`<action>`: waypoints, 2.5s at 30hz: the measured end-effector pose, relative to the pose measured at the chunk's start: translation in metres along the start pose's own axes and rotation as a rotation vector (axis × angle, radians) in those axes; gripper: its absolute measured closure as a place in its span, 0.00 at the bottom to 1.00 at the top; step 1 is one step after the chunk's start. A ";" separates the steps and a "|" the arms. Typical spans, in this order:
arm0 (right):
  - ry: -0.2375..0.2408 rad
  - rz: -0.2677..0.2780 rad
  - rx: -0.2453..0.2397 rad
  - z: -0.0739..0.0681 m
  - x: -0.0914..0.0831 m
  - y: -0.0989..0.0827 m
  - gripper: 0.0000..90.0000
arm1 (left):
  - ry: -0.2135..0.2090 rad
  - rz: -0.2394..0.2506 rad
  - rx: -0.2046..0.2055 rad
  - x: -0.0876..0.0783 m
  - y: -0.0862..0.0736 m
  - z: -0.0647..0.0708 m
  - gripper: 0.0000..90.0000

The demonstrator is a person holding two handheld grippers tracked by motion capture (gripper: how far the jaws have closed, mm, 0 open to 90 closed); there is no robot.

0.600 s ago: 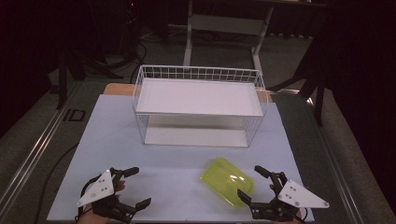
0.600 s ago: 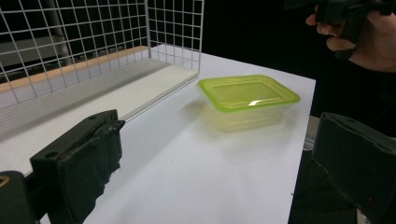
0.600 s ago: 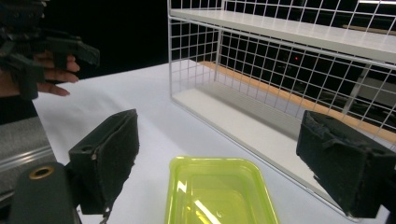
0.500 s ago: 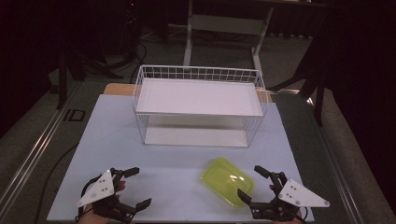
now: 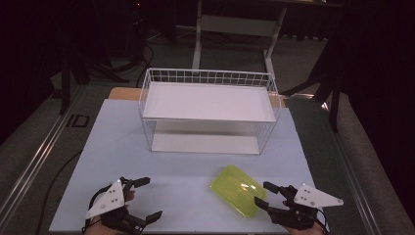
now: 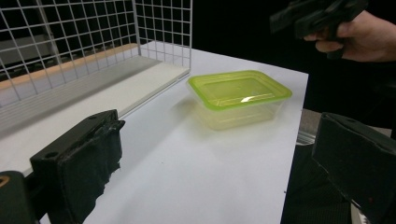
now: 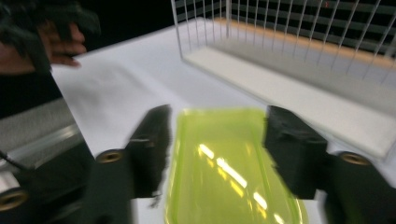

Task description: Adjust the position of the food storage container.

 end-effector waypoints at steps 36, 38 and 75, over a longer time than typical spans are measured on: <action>-0.024 -0.454 0.096 0.050 0.047 -0.056 1.00 | -0.027 -0.027 0.023 0.009 0.002 0.005 0.03; -0.022 -0.454 0.094 0.051 0.053 -0.053 1.00 | -0.027 -0.031 0.022 0.009 0.001 0.005 0.03; -0.006 -0.445 0.067 0.054 0.137 -0.006 1.00 | -0.032 -0.046 0.002 0.012 -0.003 0.003 0.03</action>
Point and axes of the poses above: each handheld gripper's, and its own axes: x roughly forward along the jaws, y roughly out of its top, z roughly to its right, the point moved 1 cm from there along x, roughly forward along the jaws, and after that the axes turned 10 degrees about -z, right-handed, at the moved point
